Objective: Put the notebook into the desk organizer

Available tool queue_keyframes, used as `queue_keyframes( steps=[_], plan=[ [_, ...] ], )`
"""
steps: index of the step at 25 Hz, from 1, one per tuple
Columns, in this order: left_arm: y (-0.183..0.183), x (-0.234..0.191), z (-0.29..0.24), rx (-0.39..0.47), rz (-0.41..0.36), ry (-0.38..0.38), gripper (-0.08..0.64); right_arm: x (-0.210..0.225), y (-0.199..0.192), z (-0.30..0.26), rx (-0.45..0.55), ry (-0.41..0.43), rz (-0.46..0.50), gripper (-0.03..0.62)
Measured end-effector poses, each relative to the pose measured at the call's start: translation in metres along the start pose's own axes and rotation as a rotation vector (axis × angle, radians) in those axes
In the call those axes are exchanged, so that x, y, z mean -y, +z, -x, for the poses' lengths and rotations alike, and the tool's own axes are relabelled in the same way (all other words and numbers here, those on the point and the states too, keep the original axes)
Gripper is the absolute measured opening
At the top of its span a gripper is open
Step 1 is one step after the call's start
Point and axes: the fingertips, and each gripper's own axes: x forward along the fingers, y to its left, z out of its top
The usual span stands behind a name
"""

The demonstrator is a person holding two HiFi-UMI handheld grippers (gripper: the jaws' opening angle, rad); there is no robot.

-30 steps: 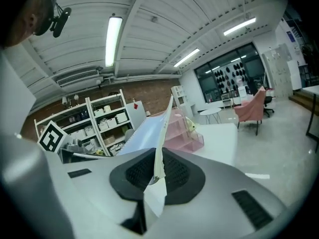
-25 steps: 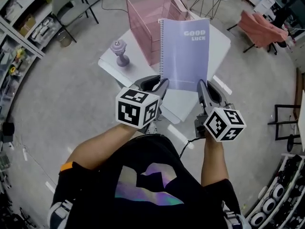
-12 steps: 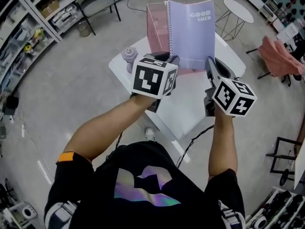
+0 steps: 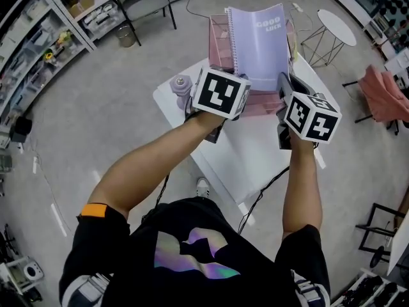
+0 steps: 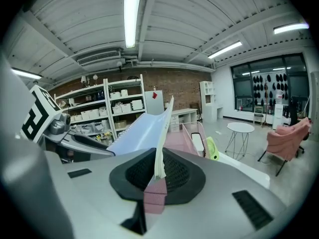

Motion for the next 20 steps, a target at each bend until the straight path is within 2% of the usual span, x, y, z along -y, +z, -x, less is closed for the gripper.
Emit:
queue_keyframes(
  steps=[5,9,12,20],
  plan=[
    [0.012,-0.005,-0.011,-0.004,-0.044,0.026,0.124,0.007,-0.007,-0.019,-0.044,-0.020,-0.004,0.043],
    [-0.001,-0.013,-0.017,-0.086,-0.053,0.053,0.128,0.009,-0.013,-0.033,-0.070,-0.038,-0.006,0.043],
    [-0.005,-0.014,-0.024,-0.111,-0.061,0.059,0.130,0.011,-0.019,-0.041,-0.095,-0.048,-0.010,0.044],
    [-0.010,-0.022,-0.031,-0.120,-0.052,0.079,0.138,0.017,-0.039,-0.059,-0.143,-0.067,-0.025,0.059]
  ],
)
